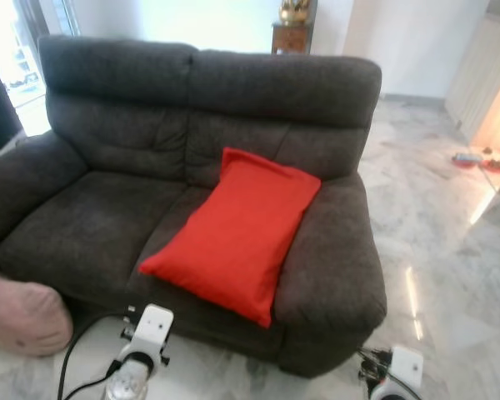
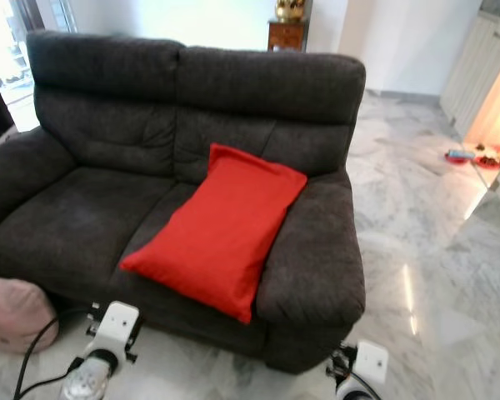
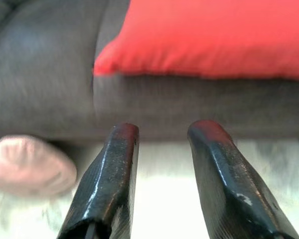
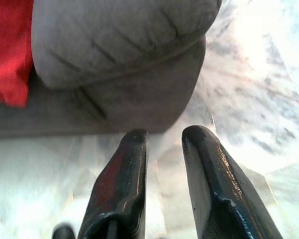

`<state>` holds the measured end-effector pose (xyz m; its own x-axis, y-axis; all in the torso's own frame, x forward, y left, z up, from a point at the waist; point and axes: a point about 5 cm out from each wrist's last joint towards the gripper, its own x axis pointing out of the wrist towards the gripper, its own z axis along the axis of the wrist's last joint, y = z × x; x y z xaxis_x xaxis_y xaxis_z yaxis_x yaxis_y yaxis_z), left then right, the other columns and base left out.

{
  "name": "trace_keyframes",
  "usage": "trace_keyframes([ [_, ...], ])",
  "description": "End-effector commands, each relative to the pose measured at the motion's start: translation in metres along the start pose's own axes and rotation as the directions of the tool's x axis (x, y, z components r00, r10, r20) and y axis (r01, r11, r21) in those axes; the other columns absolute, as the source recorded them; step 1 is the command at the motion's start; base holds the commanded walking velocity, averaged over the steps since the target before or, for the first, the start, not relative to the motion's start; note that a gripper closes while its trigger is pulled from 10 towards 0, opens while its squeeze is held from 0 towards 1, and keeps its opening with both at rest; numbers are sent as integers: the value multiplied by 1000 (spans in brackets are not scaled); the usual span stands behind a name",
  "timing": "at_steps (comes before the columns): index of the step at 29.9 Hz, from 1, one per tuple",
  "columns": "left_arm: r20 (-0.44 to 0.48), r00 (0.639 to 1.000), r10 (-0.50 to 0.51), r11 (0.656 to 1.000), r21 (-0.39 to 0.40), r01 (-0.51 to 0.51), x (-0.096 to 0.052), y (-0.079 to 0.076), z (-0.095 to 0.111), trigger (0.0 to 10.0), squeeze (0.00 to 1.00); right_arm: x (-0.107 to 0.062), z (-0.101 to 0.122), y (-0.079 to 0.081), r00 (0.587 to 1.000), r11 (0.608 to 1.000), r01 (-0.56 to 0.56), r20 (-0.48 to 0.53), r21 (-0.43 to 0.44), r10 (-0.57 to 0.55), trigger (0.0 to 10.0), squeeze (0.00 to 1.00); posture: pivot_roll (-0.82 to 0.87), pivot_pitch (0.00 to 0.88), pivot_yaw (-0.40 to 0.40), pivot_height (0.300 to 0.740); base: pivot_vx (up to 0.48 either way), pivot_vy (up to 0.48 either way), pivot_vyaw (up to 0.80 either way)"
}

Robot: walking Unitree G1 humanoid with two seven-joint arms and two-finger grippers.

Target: Move the pillow to the sofa from floor

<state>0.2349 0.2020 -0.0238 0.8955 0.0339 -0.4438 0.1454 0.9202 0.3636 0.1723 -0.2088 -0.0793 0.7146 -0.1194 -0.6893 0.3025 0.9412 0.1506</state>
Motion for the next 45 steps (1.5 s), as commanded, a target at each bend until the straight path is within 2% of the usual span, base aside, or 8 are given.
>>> trace_keyframes([
  [1, -50, 999, -5, 1000, -15, 5, 1, -1, -7, 10000, 0, 2, 5, 0, 1000, 1000, 4, -2, -22, -4, 10000, 0, 122, 0, -68, 740, 0, 0, 0],
  [2, -50, 999, -5, 1000, -15, 5, 1, -1, -7, 10000, 0, 2, 5, 0, 1000, 1000, 4, -2, -22, -4, 10000, 0, 122, 0, -68, 740, 0, 0, 0],
  [8, -280, 959, -41, 999, 6, 45, -13, -3, -52, 10000, 0, -2, -12, -7, 990, 986, 36, -130, -164, -58, 10000, 0, 122, 0, -57, 740, 0, 0, 0],
  [10, -332, 942, -54, 998, 11, 61, -20, -5, -63, 10000, 0, -3, -14, -8, 988, 989, 52, -138, -136, -71, 10000, 0, 123, 0, -54, 740, 0, 0, 0],
  [13, -384, 922, -55, 998, -2, 58, -27, -6, -75, 10000, 0, -4, -18, -10, 981, 985, 62, -169, -162, -90, 10000, 0, 120, 0, -48, 740, 0, 0, 0],
  [17, -405, 912, -60, 998, 1, 66, -32, -7, -81, 10000, 0, -6, -23, -11, 976, 985, 72, -194, -154, -101, 10000, 0, 124, 0, -43, 740, 0, 0, 0],
  [23, -418, 907, -60, 998, 4, 68, -35, -7, -85, 10000, 0, -11, -36, -16, 951, 974, 103, -267, -203, -156, 10000, 0, 126, 0, -40, 740, 0, 0, 0],
  [45, -424, 903, -67, 998, -17, 66, -38, -11, -88, 10000, 0, -6, -28, -1, 979, 993, 24, -197, -119, -47, 10000, 0, 130, 0, -45, 740, 0, 0, 0],
])
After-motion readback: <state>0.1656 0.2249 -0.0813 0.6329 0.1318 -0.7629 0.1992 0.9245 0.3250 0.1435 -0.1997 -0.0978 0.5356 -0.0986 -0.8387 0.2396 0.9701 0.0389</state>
